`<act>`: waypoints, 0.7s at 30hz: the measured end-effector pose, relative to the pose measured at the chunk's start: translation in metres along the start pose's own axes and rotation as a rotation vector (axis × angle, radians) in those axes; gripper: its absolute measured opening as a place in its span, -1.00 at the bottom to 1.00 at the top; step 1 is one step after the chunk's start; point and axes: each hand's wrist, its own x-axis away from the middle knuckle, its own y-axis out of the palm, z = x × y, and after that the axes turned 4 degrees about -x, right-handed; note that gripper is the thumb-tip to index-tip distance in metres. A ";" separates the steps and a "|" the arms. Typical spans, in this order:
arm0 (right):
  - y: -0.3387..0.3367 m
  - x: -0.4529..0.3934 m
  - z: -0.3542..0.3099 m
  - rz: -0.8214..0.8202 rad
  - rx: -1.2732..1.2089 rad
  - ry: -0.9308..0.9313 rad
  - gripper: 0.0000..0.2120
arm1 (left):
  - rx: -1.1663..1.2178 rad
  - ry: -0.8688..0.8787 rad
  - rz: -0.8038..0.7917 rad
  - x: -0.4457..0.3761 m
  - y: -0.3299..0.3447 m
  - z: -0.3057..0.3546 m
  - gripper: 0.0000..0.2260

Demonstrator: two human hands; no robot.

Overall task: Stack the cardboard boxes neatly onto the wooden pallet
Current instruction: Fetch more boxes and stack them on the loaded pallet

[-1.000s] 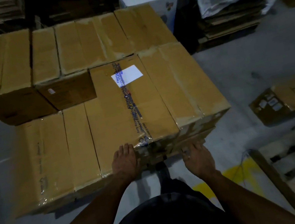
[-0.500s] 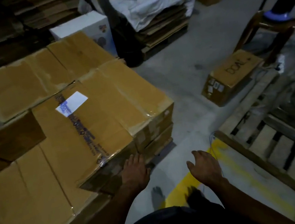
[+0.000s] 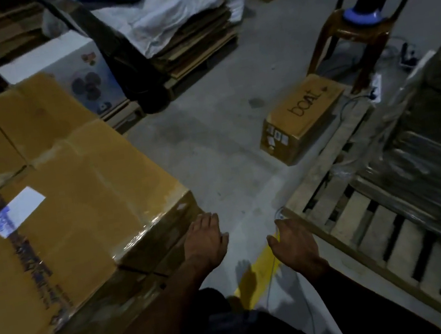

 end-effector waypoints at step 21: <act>-0.180 -0.311 0.016 0.207 -0.165 0.223 -0.55 | -0.102 0.258 -0.086 -0.402 -0.123 0.037 -0.47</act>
